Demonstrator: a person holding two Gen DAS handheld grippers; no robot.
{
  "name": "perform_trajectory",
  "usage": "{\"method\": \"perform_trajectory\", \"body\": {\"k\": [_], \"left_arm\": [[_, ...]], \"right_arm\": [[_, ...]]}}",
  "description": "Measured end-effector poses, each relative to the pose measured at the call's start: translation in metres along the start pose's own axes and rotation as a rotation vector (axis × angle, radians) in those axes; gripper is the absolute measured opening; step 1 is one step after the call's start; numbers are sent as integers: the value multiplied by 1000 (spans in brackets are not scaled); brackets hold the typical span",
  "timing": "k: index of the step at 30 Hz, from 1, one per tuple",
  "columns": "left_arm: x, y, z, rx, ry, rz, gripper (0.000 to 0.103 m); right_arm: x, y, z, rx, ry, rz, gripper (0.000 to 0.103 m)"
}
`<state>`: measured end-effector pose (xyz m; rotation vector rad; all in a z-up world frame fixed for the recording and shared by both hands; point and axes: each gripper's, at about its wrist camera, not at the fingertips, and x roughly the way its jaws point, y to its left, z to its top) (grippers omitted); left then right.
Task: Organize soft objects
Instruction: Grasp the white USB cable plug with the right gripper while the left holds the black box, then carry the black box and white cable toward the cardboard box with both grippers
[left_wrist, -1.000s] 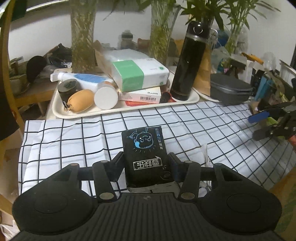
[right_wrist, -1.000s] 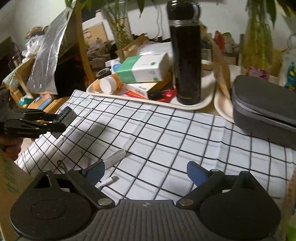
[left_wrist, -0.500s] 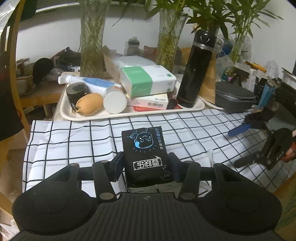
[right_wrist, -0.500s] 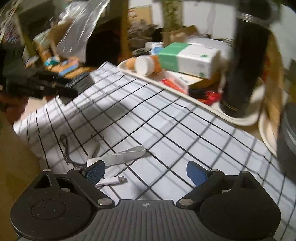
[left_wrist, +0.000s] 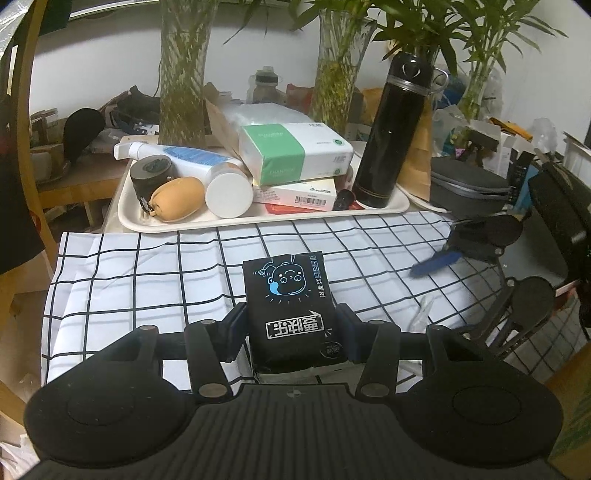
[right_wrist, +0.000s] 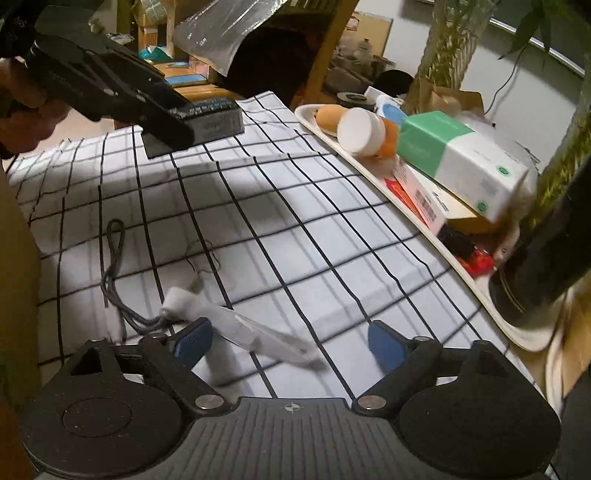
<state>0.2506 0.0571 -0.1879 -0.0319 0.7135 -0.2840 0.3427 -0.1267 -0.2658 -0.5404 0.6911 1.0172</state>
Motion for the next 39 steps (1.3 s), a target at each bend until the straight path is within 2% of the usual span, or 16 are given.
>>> {"method": "perform_trajectory", "body": {"k": [4,5,7,8,10,21,26,31,39], "left_arm": [[0,0,0,0,0,0,49],[0,0,0,0,1,0,49],[1,0,0,1,2,-1,49],[1,0,0,3,5,-1,49],[1,-1,0,7,10,1,49],[-20,-5,17,-1,-26,-7,49],[-38,-13,29,7,-38,0,49],[-64,-25,42,32,-57,7,49],[-104,-47,49,52,-64,15,49]], "right_arm": [[0,-1,3,32,0,71,54],[-1,0,4,35,2,80,50],[-2,2,5,33,4,88,29],[-3,2,5,34,8,88,24],[-4,3,6,35,23,71,4],[-32,-11,3,127,66,17,3],[-58,-22,6,228,75,-49,3],[-88,-27,10,328,74,-153,3],[-151,-9,24,393,44,-266,3]]}}
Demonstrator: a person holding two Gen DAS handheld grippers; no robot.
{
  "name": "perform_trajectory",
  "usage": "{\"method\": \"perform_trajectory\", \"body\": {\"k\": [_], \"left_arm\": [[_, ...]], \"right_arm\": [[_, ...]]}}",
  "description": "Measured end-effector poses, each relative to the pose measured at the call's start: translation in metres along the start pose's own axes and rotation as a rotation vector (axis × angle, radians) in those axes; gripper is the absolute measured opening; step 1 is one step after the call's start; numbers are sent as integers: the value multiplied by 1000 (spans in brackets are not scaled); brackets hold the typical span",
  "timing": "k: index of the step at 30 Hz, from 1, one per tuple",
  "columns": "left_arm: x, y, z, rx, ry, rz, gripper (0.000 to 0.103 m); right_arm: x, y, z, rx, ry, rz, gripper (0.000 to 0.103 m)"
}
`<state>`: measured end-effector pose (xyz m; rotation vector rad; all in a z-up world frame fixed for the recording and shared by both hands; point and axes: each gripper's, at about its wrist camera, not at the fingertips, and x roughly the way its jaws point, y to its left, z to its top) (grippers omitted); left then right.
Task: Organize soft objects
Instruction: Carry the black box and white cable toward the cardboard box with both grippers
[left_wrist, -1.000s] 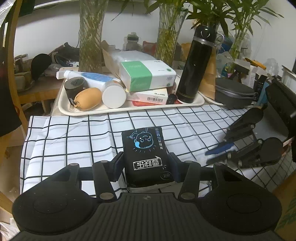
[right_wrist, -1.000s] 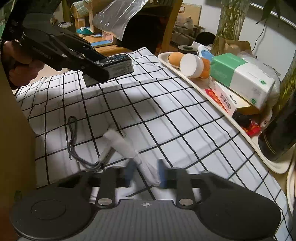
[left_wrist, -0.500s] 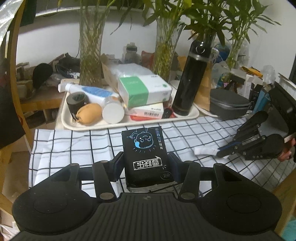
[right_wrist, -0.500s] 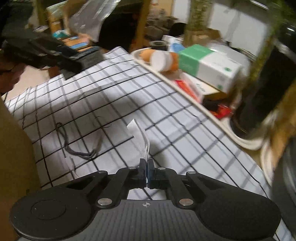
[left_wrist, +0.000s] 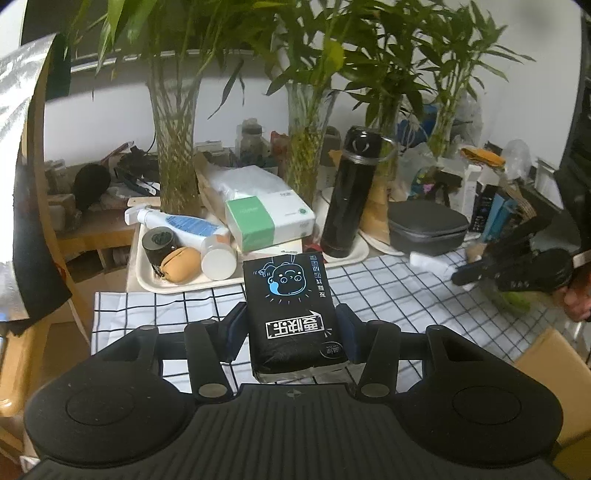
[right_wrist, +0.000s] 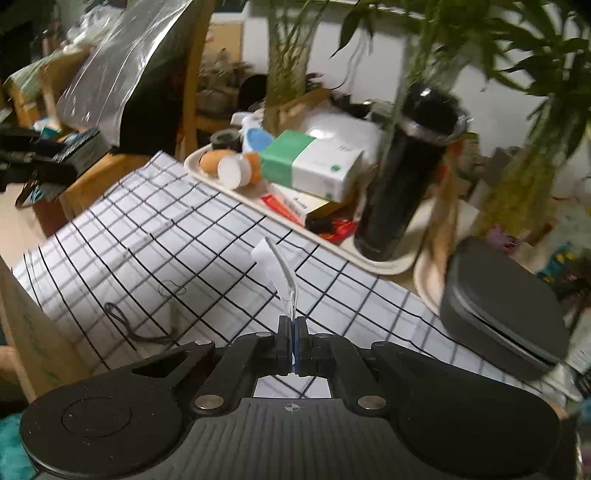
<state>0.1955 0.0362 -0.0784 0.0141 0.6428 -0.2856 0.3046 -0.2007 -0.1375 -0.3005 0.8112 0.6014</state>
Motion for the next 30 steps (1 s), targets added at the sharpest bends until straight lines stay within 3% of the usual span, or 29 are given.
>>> {"method": "perform_trajectory", "body": {"k": [11,23,30], "left_arm": [[-59,-38,6,46,-3,10,49],[-105,-89,-7,125,9,-64,49],[-111,-111,-24,148,64,-112,49]], "right_arm": [[-80,30,-10,148,-50,-3,3],[-148,61,-34,237,-93,-3,4],[-174,74,-55,288,-106,6,4]]}}
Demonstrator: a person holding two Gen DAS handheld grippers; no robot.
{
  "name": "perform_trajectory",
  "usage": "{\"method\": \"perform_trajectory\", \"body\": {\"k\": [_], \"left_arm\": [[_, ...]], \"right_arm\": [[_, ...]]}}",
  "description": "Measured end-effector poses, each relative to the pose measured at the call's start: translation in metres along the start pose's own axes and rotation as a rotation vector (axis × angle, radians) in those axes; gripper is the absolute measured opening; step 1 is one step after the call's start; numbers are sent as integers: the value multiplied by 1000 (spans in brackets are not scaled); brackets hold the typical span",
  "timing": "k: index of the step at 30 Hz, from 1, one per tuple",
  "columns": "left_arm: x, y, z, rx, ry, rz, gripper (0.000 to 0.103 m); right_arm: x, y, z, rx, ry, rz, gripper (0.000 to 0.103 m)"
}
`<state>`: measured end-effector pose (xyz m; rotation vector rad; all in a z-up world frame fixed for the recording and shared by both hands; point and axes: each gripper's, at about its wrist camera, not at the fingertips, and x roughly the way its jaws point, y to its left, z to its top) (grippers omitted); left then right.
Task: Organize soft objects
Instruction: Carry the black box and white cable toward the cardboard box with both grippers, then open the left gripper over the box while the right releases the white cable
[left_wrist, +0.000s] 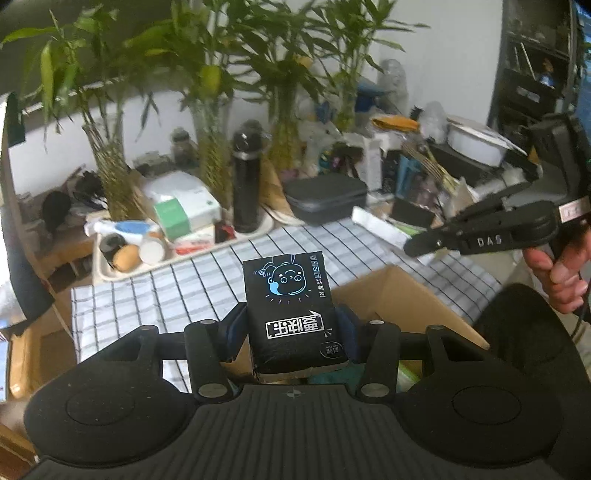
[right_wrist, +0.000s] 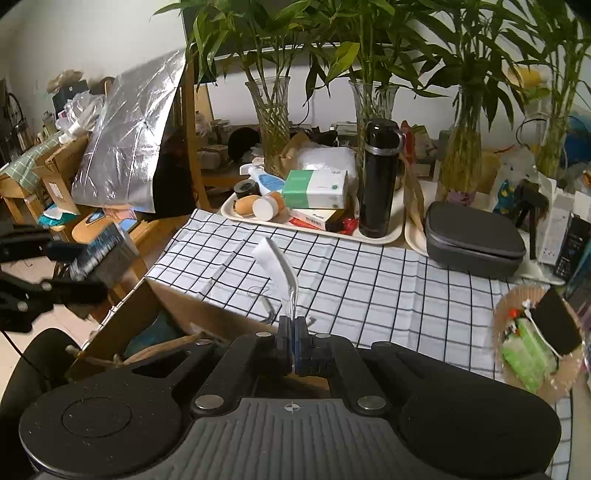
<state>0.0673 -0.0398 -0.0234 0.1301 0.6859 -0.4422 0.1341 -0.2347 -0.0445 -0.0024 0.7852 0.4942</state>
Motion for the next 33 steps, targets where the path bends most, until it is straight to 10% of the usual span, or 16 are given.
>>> {"method": "perform_trajectory", "body": {"k": [8,12,33], "left_arm": [[15,-16,-18,-1,88,-65,52],[9,-14,-27,-22,79,-54,77],[-20,6,-57,-100,80,49,77]], "right_arm": [[-17,4,-22,43,-3,18,4],[-23,4,-32,52,1,24,4],[-26,1,-46,114,23,23,4]]}}
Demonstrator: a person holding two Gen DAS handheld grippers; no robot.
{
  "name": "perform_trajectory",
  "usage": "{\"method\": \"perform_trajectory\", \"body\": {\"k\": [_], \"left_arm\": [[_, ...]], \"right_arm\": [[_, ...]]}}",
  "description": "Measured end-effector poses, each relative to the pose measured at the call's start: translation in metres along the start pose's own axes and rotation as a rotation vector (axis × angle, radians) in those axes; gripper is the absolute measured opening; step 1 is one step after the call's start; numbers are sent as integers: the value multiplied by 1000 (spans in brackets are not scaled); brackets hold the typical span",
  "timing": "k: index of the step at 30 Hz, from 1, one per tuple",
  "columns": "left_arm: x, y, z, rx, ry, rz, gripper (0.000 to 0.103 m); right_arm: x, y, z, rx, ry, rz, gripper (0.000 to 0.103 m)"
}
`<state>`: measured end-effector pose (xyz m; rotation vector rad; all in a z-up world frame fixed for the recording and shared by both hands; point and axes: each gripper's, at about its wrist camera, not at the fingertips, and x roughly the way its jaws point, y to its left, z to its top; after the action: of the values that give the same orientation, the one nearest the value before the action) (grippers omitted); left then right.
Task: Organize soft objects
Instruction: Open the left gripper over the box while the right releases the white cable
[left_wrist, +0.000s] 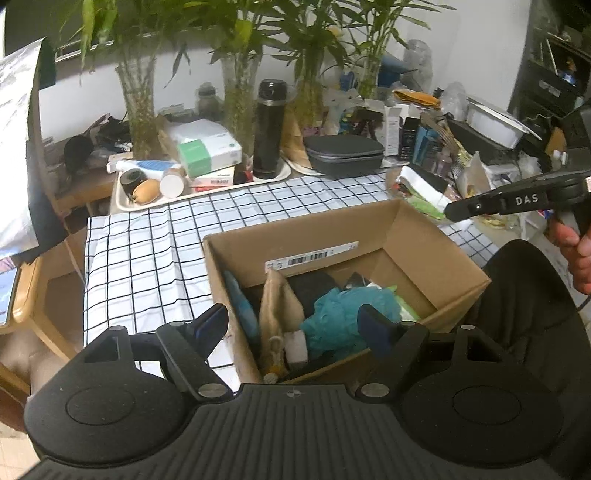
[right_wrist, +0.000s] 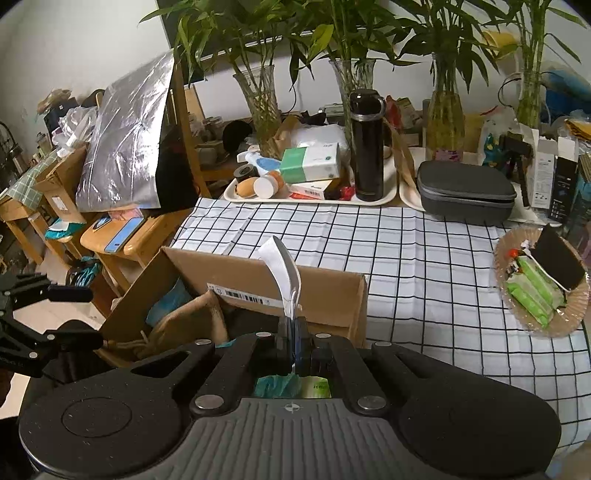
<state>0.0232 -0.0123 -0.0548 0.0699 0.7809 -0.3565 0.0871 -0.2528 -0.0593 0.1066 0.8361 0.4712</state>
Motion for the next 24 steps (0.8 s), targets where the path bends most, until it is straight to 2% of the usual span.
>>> {"method": "perform_trajectory", "body": {"k": [8,11,12,13,14,15,16,17,24], "left_arm": [[-2,6,-1,-14,-5,5,77],[-2,7,0,-17,-10,6,77],[-2,8,0,-20,-11,6,77],[-1,8,0,-21,-11,6,77],[-1,9,0,-22,-12,5,77],[-2,9,0,-23,-13,6,77],[-2,9,-1,-23,-13,6,77],[-2,10,-1,-24,-12,7,77],[0,12,0,-37,-10,11,77]], "right_arm": [[3,0,6,18,1,-3,4],[9,3,5,6,29,2,9],[12,4,4,-4,37,-3,25],[13,6,3,-15,41,-12,54],[13,9,2,-27,35,-21,71],[12,11,1,-38,20,-29,94],[10,13,0,-52,1,-33,101],[9,15,0,-65,-12,-32,103],[12,16,1,-90,-9,-43,103]]}}
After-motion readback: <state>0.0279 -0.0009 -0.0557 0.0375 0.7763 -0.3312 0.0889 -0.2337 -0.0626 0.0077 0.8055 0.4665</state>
